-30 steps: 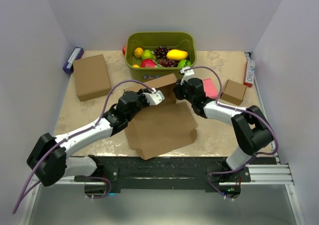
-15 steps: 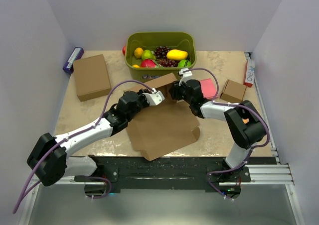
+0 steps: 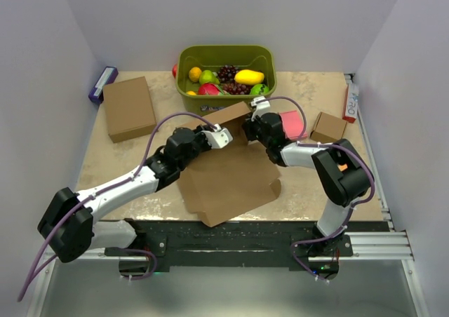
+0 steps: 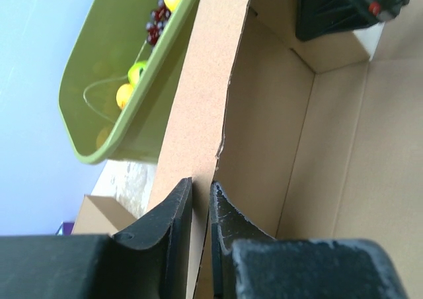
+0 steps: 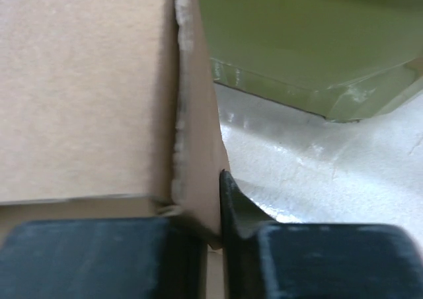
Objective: Fold the paper box
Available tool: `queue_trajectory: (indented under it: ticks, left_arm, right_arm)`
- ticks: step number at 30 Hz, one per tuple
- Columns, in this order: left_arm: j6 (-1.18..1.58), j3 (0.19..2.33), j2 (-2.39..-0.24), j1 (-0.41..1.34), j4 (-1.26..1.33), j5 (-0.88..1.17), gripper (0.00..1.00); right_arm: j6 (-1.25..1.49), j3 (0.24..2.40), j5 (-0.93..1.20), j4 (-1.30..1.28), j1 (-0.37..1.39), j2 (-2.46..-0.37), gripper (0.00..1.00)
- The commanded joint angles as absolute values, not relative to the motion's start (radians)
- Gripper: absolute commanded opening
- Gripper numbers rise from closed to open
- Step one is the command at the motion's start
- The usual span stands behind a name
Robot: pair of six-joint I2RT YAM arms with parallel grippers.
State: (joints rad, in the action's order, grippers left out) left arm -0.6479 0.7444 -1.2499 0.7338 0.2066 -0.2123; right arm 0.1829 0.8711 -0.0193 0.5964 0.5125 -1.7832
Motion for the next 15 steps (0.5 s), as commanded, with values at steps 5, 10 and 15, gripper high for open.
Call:
queue_trajectory:
  ticks: [5, 10, 15]
  left_arm:
    - [-0.584, 0.761, -1.253, 0.741, 0.163, -0.127, 0.02]
    - [-0.581, 0.765, -1.264, 0.747, 0.161, -0.127, 0.00]
    - [-0.581, 0.765, -1.269, 0.752, 0.161, -0.132, 0.00]
  right_arm:
    - [0.267, 0.900, -0.113, 0.591, 0.528, -1.793, 0.00]
    - [0.259, 0.919, -0.170, 0.554, 0.528, -1.799, 0.00]
    - [0.278, 0.936, -0.233, 0.494, 0.531, -1.801, 0.00]
